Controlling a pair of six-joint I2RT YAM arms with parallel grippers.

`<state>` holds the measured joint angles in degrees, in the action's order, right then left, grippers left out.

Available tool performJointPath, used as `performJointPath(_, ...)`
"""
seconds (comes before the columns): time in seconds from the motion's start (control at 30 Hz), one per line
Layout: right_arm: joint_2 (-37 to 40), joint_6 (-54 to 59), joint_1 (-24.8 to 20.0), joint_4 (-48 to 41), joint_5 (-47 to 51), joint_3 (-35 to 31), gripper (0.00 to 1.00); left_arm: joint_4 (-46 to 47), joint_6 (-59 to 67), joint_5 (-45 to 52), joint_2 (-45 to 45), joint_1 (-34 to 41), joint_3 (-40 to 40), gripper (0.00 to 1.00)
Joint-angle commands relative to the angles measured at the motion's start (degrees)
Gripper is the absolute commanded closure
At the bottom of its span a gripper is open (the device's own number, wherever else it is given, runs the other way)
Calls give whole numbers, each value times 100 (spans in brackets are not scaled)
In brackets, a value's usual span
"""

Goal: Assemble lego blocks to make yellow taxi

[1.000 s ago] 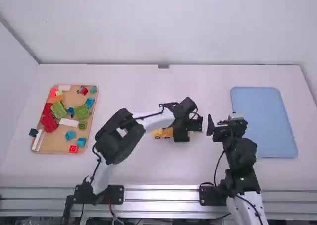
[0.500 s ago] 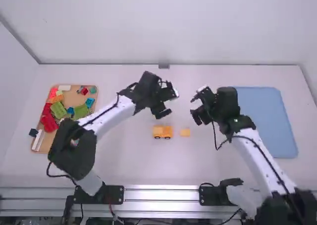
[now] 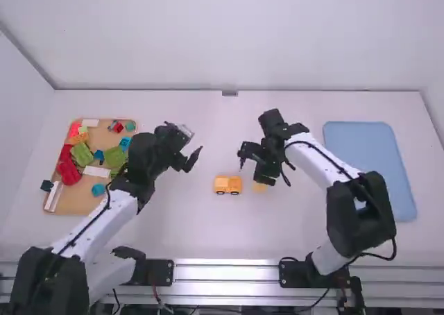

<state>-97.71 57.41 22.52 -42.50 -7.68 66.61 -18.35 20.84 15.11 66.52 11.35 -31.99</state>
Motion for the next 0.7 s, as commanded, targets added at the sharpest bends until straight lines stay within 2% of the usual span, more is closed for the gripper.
performJointPath(0.0, -4, 245, 151, 7, 190, -136, 2, -157, -223, -17, -146, -90, 302, 1)
performJointPath(0.1, -13, 236, 308, 308, 168, -566, 2, -160, -518, -487, -138, -48, 367, 1)
performJointPath(0.17, -15, 129, 339, 525, 155, -804, 1, -142, -516, -560, -107, -50, 365, 1)
performJointPath(0.23, -48, -70, 341, 1097, 321, -1248, 2, -164, -492, -553, -59, -50, 367, 1)
performJointPath(0.33, -131, -26, 341, 1425, 332, -1493, 2, -162, -498, -555, -52, -48, 367, 1)
performJointPath(0.53, -168, 83, 264, 1497, 107, -1550, 1, -153, -501, -527, -52, -48, 367, 1)
performJointPath(0.67, -503, 96, 85, 1335, -50, -1248, 2, -118, -498, -361, -52, -48, 367, 1)
